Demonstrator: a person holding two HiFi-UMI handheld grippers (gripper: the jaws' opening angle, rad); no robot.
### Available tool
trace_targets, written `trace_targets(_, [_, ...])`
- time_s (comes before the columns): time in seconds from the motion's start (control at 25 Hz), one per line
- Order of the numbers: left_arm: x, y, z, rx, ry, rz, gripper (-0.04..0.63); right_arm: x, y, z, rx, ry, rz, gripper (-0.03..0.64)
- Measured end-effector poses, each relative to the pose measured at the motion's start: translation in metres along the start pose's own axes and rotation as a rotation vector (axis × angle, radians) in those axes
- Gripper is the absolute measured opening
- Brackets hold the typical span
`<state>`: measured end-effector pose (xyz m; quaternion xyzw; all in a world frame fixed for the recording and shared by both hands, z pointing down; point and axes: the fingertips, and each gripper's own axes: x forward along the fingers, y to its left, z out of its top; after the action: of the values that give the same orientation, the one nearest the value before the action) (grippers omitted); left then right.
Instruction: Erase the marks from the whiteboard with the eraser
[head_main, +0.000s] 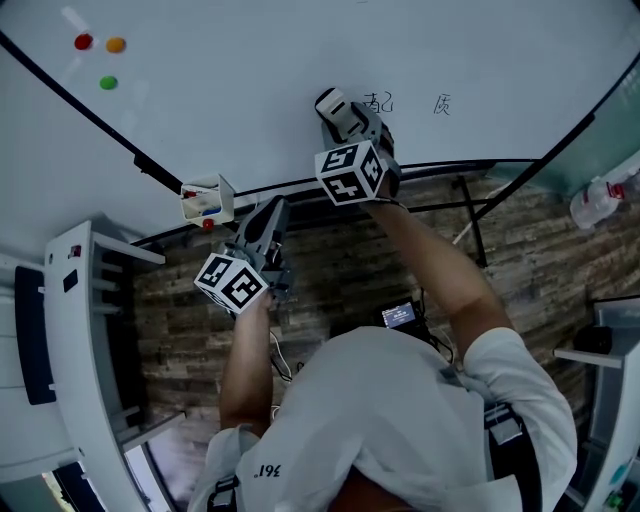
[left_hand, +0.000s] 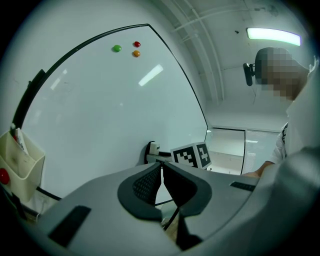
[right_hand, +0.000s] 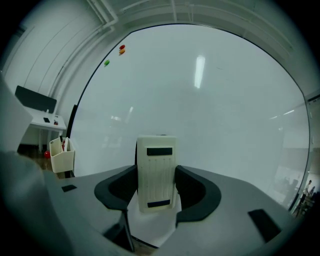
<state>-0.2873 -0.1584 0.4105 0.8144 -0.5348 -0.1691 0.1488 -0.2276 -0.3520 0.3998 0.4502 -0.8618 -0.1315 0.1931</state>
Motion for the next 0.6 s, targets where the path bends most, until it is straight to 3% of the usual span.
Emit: trace_targets(0.6, [0.017,-0.010,-0.005,0.009,0.016,-0.004,0.008,-0.001,-0.016,-0.009,-0.019,-0.005,-0.054,0.250])
